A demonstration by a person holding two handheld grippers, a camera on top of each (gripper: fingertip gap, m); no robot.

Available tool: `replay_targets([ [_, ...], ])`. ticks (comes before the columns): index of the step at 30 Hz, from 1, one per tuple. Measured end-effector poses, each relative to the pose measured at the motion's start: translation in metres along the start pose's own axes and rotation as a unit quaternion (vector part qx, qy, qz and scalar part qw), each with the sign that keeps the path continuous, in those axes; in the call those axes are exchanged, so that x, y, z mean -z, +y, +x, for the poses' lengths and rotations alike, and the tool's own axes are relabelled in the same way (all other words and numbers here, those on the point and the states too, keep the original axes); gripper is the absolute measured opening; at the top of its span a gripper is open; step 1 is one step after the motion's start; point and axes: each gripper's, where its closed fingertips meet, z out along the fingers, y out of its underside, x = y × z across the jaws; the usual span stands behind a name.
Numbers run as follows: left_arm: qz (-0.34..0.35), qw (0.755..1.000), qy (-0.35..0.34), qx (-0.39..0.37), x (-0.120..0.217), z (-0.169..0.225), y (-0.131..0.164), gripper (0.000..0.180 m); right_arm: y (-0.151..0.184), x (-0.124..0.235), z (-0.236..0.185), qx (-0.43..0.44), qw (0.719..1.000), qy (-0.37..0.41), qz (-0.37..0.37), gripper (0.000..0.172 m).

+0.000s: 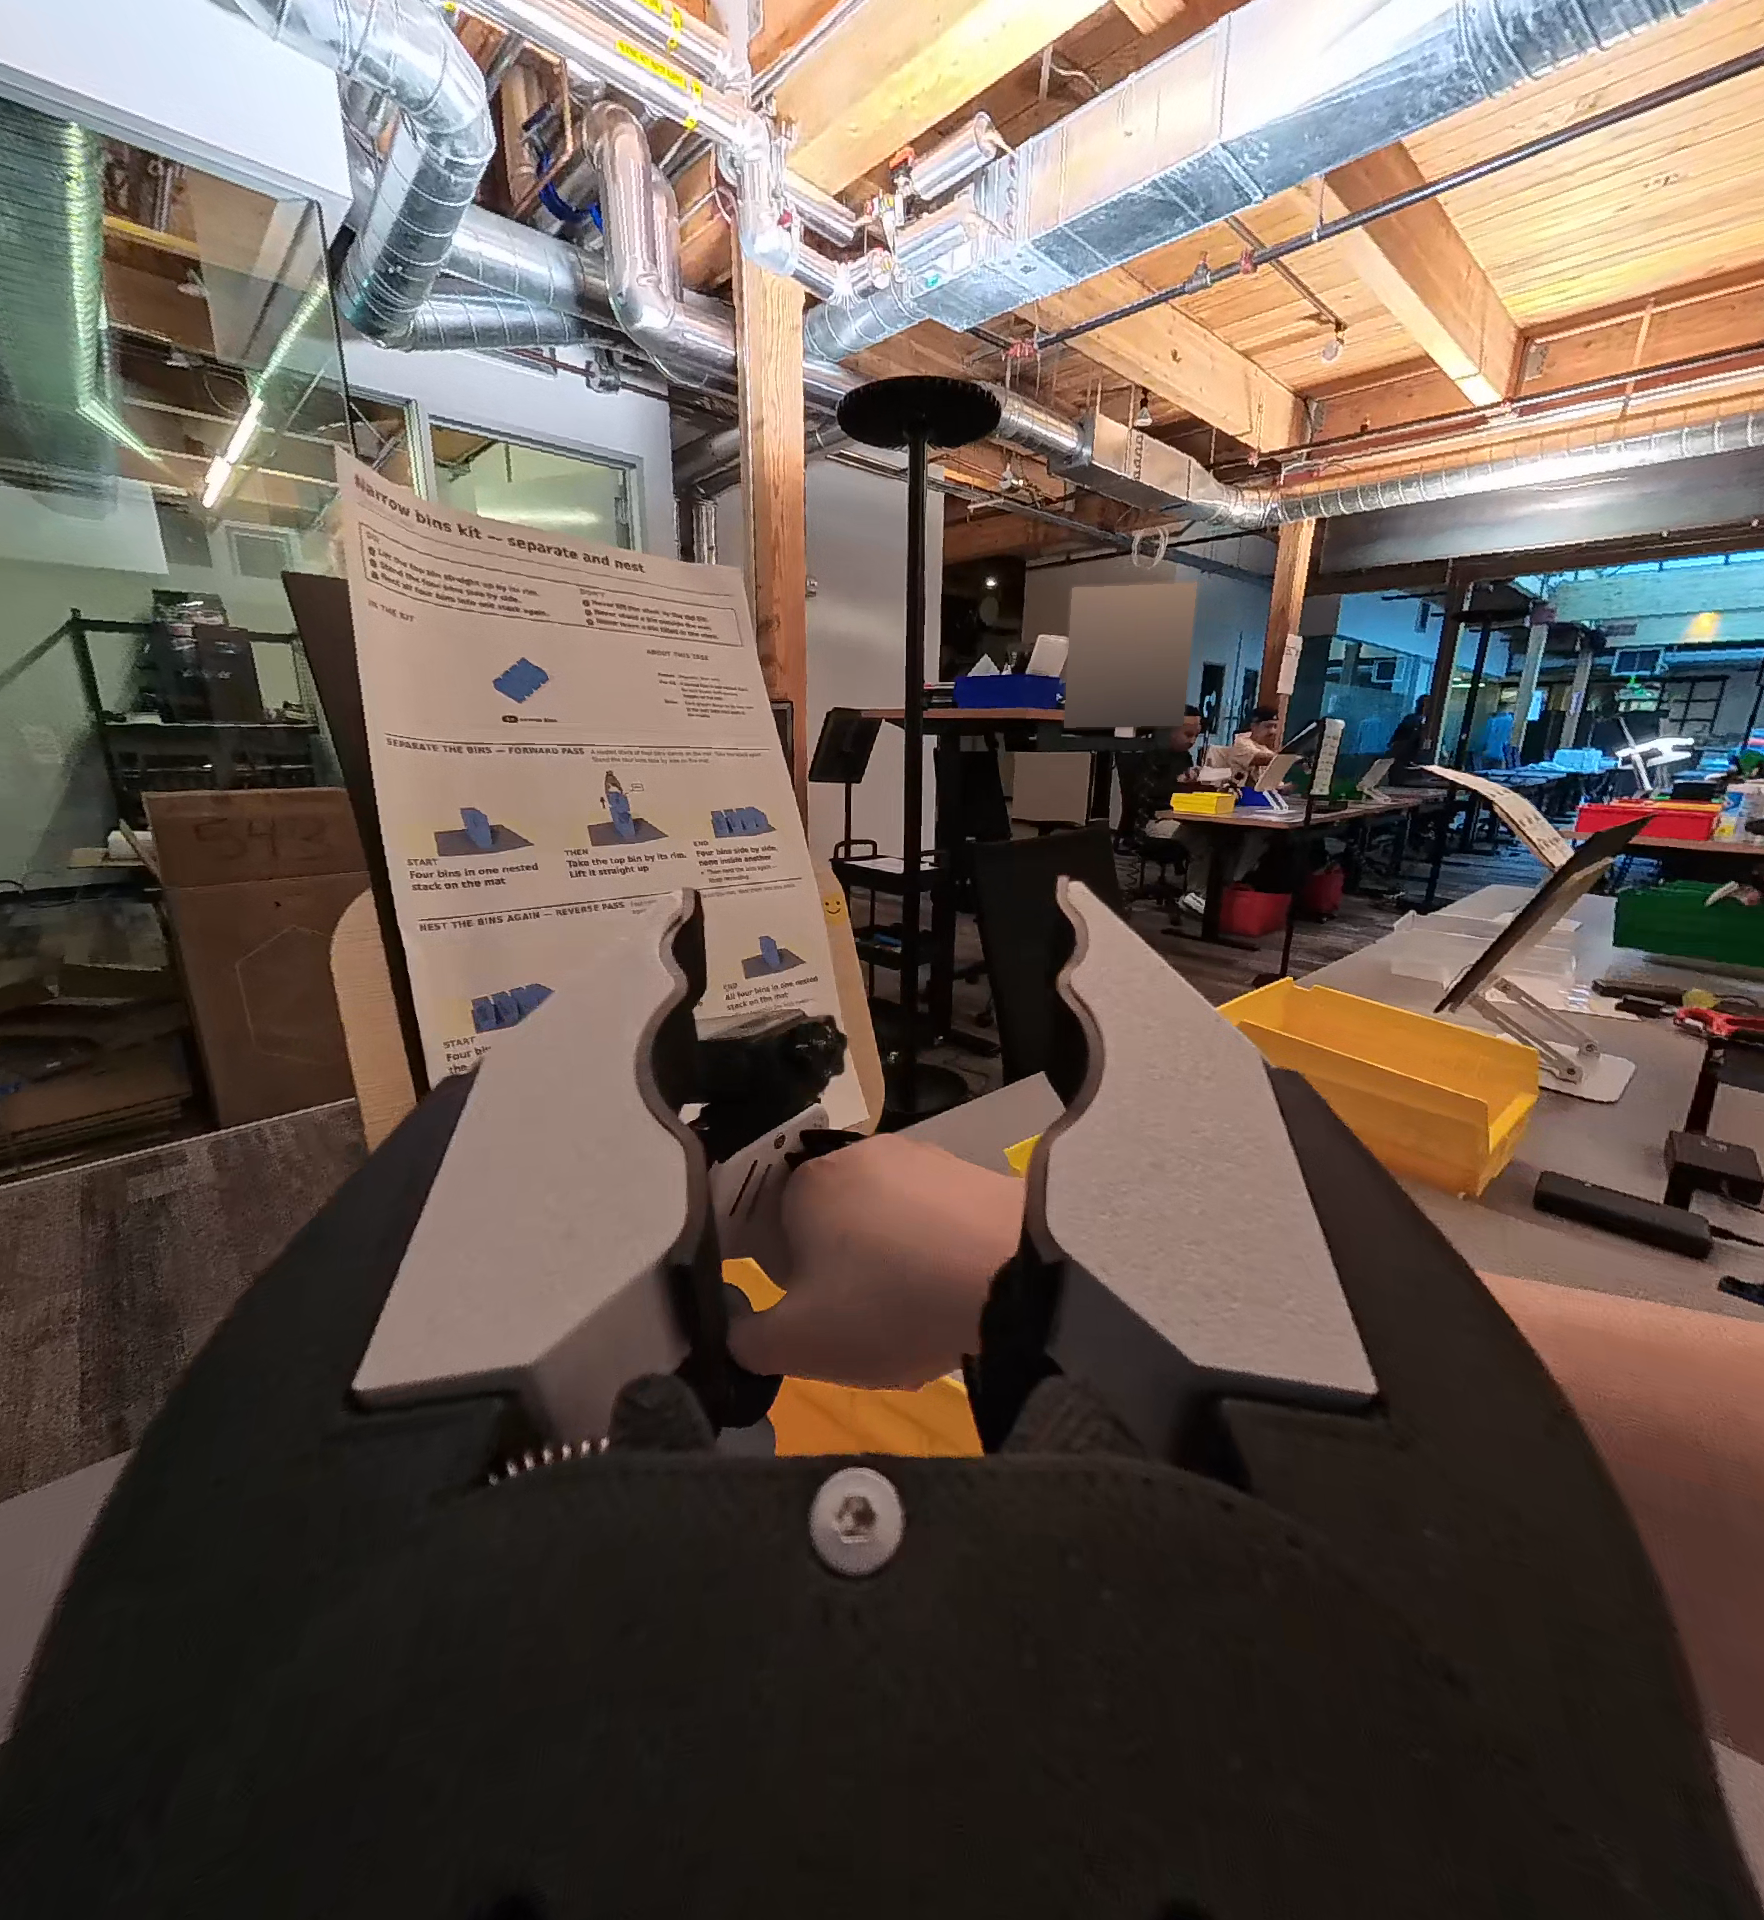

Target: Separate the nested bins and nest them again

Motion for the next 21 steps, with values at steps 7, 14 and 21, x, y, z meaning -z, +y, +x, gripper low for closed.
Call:
replay_targets([
  [7,0.006,1.0,0.017,0.024,0.004,0.007,-0.002,0.064,-0.005,0.001,0.001,-0.005,0.999,-0.009,0.03,0.116],
  [14,-0.027,0.998,0.023,0.049,0.002,0.007,0.01,0.064,-0.012,0.003,0.003,-0.002,0.996,-0.02,0.09,0.115],
  [21,-0.034,0.996,0.044,0.062,0.003,0.015,0.012,0.064,-0.014,0.005,0.002,0.007,0.993,-0.011,0.116,0.115],
])
